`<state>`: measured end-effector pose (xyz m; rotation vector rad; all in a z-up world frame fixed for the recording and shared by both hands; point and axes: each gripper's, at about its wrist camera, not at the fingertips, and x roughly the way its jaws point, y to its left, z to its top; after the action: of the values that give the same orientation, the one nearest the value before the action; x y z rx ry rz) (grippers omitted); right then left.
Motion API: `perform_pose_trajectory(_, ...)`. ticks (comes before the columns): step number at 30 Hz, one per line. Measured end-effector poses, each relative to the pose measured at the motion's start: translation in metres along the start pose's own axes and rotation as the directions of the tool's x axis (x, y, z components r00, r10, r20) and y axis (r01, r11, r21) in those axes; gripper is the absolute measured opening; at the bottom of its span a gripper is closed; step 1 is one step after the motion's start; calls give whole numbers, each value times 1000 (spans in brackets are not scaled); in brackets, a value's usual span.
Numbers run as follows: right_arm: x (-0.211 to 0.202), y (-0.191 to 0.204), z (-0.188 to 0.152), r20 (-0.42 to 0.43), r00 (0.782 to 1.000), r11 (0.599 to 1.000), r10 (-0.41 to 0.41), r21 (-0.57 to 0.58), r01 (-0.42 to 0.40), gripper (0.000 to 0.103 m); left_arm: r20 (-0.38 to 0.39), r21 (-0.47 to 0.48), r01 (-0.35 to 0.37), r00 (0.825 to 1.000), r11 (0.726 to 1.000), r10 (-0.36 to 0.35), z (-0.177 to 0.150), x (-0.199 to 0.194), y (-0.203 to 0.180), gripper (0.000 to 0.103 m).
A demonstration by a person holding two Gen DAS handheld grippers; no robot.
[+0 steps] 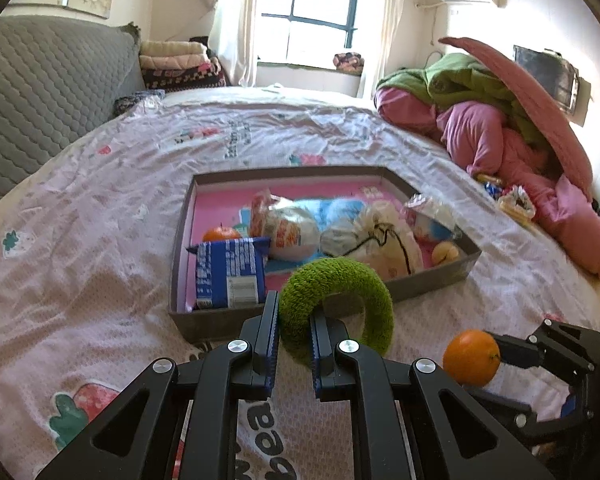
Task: Organize objects
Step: 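Lift and carry the green ring toward the tray with the left tool while the right tool carries the orange, then lower the green ring into the tray and open the left tool while the right tool releases the orange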
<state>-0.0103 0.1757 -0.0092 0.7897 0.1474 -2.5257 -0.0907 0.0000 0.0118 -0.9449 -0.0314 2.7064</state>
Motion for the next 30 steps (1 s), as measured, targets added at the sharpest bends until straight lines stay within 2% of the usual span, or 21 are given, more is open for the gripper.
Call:
perform_pose_trajectory(6,-1,-12,16,43,999,1000,-22,10,22,39,38,-7,-9,999,1000,10,11,-4,5,13)
perform_pose_trajectory(15,1,-34,39,97,993,998,-59,17,58,39,40,-25,-9,999,1000,10,25,7,16,13)
perform_pose_trajectory(30,31,-51,53,101,990,995,-100,3,101,39,58,-39,-18,998,999,20,45,36,25,13)
